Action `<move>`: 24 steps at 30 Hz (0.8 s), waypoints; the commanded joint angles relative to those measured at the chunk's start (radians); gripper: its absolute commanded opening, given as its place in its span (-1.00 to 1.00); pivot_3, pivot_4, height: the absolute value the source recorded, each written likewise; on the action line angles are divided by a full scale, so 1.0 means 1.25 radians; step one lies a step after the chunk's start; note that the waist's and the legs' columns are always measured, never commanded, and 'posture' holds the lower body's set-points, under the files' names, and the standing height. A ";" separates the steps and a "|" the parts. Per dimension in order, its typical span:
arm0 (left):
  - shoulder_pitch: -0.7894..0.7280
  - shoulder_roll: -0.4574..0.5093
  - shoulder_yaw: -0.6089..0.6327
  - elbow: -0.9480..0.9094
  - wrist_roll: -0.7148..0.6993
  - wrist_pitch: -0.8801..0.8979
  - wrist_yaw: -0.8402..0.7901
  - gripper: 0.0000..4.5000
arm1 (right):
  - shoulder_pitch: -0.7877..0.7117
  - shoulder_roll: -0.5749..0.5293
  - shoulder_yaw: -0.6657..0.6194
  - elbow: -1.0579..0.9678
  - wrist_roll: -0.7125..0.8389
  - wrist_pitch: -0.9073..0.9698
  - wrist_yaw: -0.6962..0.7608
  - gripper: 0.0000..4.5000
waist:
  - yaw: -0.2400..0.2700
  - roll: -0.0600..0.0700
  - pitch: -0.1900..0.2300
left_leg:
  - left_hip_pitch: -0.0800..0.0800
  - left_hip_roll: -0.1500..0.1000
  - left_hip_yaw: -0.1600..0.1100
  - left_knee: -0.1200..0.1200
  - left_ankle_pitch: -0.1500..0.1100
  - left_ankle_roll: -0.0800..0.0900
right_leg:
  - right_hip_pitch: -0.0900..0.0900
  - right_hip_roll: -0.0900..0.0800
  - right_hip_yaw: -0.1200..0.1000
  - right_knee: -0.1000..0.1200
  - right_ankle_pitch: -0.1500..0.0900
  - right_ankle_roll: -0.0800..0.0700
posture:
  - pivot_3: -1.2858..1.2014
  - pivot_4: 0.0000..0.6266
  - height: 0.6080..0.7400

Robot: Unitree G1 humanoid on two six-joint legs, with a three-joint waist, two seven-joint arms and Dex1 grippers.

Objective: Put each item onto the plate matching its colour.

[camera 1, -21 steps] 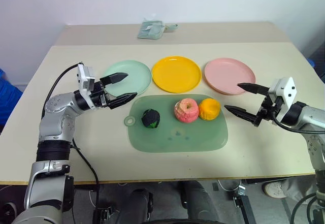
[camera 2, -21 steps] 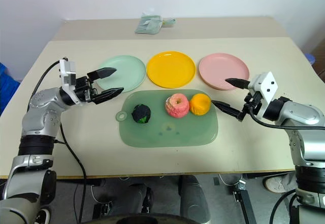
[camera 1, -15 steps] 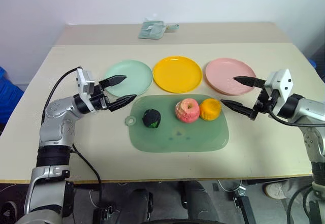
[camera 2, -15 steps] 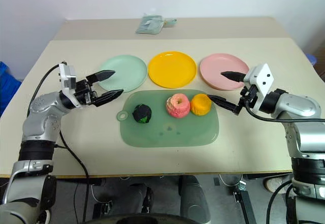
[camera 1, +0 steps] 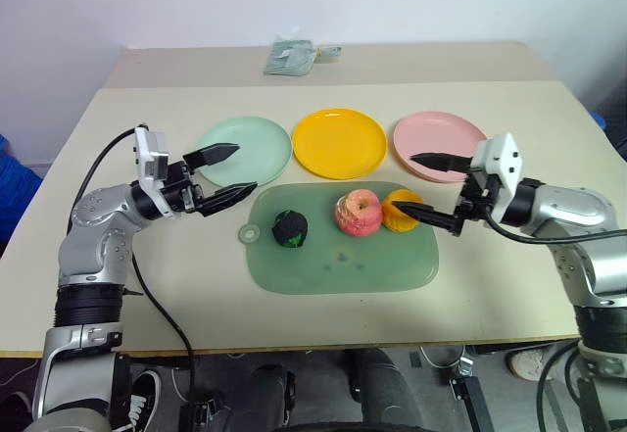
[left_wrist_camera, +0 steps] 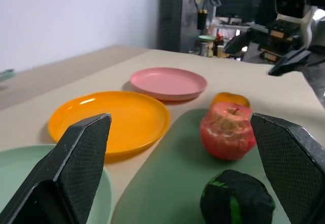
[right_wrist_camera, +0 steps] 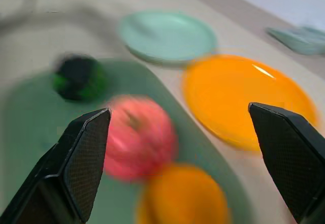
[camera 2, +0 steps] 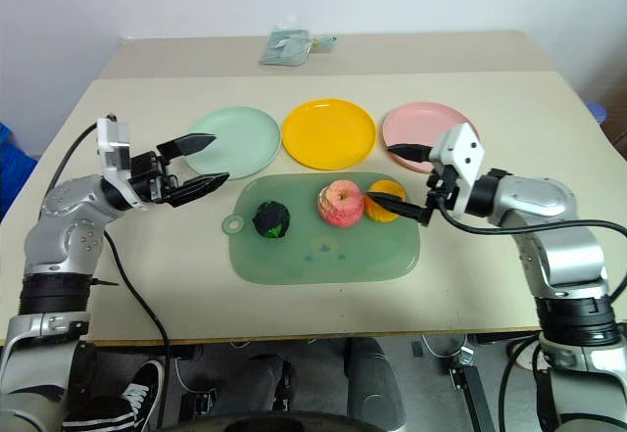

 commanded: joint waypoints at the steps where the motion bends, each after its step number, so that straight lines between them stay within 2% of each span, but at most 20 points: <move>1: 0.037 0.031 -0.005 -0.082 -0.026 0.030 -0.037 1.00 | -0.046 -0.002 -0.006 -0.045 0.032 0.033 -0.003 0.97 | 0.002 0.000 0.000 | 0.000 0.000 0.000 0.000 0.000 0.000 | 0.000 0.000 0.000 0.000 0.000 0.000 | 0.03 -0.52 1.00; 5: 0.023 0.045 -0.047 -0.086 -0.032 0.085 -0.083 1.00 | -0.061 -0.022 0.010 -0.077 0.050 0.079 0.021 0.97 | 0.009 0.000 0.000 | -0.001 -0.001 -0.001 0.001 0.000 0.000 | 0.000 -0.001 -0.001 0.000 0.000 0.000 | 0.03 -0.52 1.00; 10: -0.011 0.012 -0.114 -0.040 0.032 0.038 -0.096 1.00 | -0.074 -0.029 0.026 -0.127 0.066 0.140 0.007 0.97 | 0.007 0.000 0.000 | -0.001 -0.001 -0.001 0.001 0.000 0.000 | 0.001 -0.001 -0.001 -0.001 0.000 0.000 | 0.03 -0.52 1.00; 17: -0.038 -0.043 -0.226 0.063 0.197 -0.156 -0.090 1.00 | -0.052 -0.061 0.026 -0.180 0.047 0.158 -0.007 0.97 | 0.005 0.000 0.000 | -0.001 -0.001 -0.001 0.001 0.000 0.000 | 0.000 0.000 -0.001 -0.001 0.000 0.000 | 0.03 -0.52 1.00; 24: -0.110 -0.115 -0.274 0.245 0.299 -0.360 -0.073 1.00 | -0.016 -0.055 0.010 -0.176 0.023 0.126 -0.033 0.97 | 0.010 0.000 0.000 | -0.001 -0.001 -0.001 0.001 0.000 0.000 | 0.000 -0.001 -0.001 -0.001 0.000 0.000 | 0.03 -0.52 1.00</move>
